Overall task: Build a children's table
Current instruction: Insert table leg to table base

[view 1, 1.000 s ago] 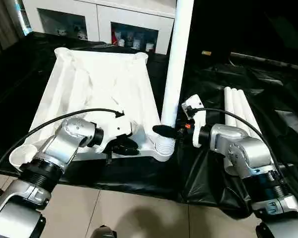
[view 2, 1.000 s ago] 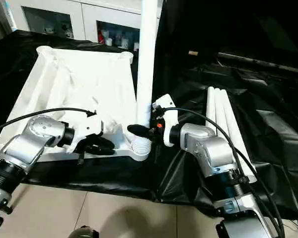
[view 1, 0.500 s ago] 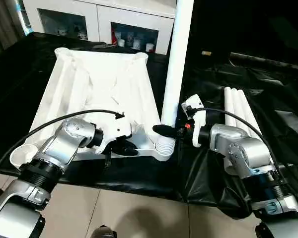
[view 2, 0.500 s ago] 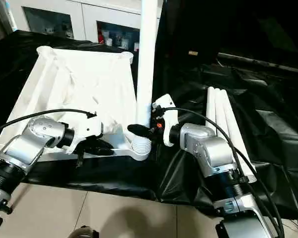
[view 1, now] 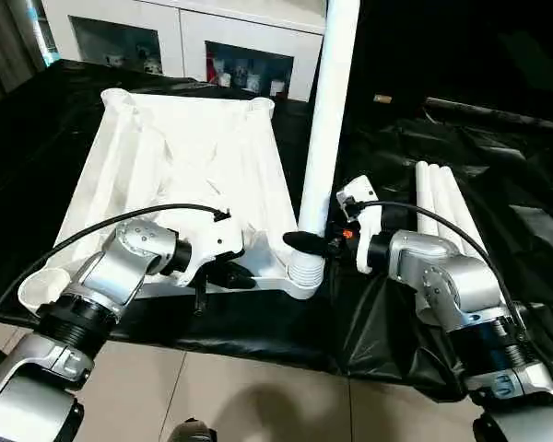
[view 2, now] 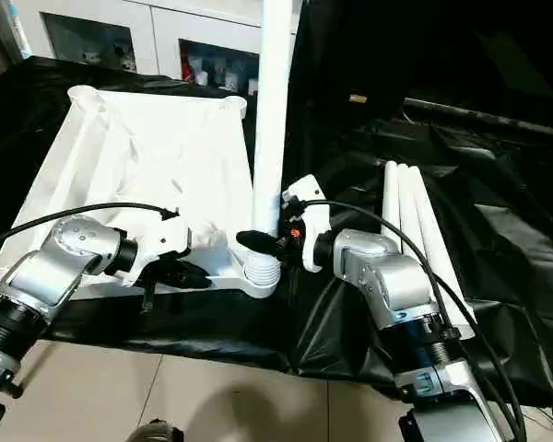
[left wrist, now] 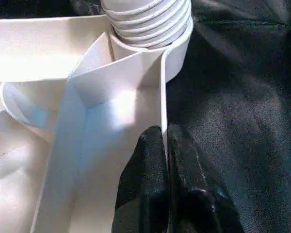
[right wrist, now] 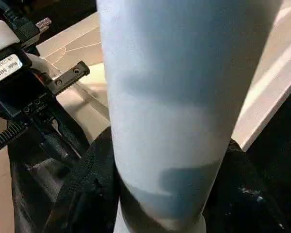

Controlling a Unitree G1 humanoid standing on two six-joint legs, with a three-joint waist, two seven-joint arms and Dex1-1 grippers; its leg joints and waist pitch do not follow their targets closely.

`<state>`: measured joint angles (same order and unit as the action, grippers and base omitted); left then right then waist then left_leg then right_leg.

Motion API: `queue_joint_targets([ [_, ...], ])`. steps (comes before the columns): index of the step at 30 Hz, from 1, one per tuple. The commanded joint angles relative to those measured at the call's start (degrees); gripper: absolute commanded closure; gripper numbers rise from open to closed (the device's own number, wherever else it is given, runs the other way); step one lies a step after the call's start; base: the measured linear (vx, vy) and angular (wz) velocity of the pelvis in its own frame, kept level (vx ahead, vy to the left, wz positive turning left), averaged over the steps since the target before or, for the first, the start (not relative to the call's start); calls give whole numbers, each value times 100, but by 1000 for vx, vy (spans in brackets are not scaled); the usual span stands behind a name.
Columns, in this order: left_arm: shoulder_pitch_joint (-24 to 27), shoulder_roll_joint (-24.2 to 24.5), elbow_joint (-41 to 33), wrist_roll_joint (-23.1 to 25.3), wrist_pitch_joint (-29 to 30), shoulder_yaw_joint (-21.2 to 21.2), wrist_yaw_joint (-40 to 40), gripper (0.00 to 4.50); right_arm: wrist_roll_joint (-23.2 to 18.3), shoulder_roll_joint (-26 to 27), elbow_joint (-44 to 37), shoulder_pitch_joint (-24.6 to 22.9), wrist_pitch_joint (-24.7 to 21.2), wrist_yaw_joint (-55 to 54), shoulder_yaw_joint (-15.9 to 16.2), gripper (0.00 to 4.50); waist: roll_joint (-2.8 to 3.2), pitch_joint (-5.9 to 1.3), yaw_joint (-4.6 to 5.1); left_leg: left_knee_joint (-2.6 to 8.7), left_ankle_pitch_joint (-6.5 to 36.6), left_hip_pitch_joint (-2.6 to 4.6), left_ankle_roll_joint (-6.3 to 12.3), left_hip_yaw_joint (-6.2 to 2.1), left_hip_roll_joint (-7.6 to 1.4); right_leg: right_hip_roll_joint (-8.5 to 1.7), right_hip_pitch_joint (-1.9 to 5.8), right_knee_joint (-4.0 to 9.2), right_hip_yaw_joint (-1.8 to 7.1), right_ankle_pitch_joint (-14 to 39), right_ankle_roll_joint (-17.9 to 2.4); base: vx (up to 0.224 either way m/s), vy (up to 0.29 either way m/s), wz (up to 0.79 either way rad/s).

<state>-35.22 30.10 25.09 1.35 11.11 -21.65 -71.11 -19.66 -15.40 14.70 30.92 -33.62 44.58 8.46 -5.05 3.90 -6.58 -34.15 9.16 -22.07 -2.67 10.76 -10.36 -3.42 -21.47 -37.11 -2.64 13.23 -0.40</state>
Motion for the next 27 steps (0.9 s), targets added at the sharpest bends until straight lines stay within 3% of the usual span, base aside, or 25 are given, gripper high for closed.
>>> queue_joint_targets([
  [1, 3, -2, -15, 45, 50, -11, -17, 450, 74, -75, 175, -14, 120, -140, -226, 262, 122, -415, 10, 426, 1165, 203, -386, -131, -340, -558, 152, 433, 274, 490, -1212, 0, 0, 0],
  [5, 16, 13, -59, 42, 85, -10, -43, 450, 55, 6, 416, 99, 252, -213, -352, 262, 110, -414, 20, 426, 1193, 194, -383, -132, -337, -560, 151, 437, 273, 543, -1221, 0, 0, 0],
  [10, 29, 9, -80, 38, 98, -19, -27, 450, 47, -11, 374, 66, 176, -28, -206, 262, 85, -412, 25, 426, 1129, 192, -345, -127, -335, -548, 152, 439, 272, 518, -1197, 0, 0, 0],
  [11, 36, 10, -88, 40, 99, -15, -13, 450, 36, -25, 332, 42, 141, 50, -144, 262, 107, -415, 19, 424, 1089, 194, -328, -129, -336, -548, 149, 432, 271, 494, -1199, 0, 0, 0],
  [17, 13, -11, -18, 71, 32, 10, 69, 450, 69, -74, 228, -22, 213, 157, -62, 262, 95, -416, 18, 421, 1061, 189, -307, -127, -336, -549, 155, 431, 271, 454, -1202, 0, 0, 0],
  [27, -66, -101, 116, 111, -63, 97, 347, 450, -47, 128, 215, -497, 576, -304, -564, 262, 125, -406, -3, 443, 1341, 206, -390, -141, -347, -561, 130, 472, 276, 745, -1152, 0, 0, 0],
])
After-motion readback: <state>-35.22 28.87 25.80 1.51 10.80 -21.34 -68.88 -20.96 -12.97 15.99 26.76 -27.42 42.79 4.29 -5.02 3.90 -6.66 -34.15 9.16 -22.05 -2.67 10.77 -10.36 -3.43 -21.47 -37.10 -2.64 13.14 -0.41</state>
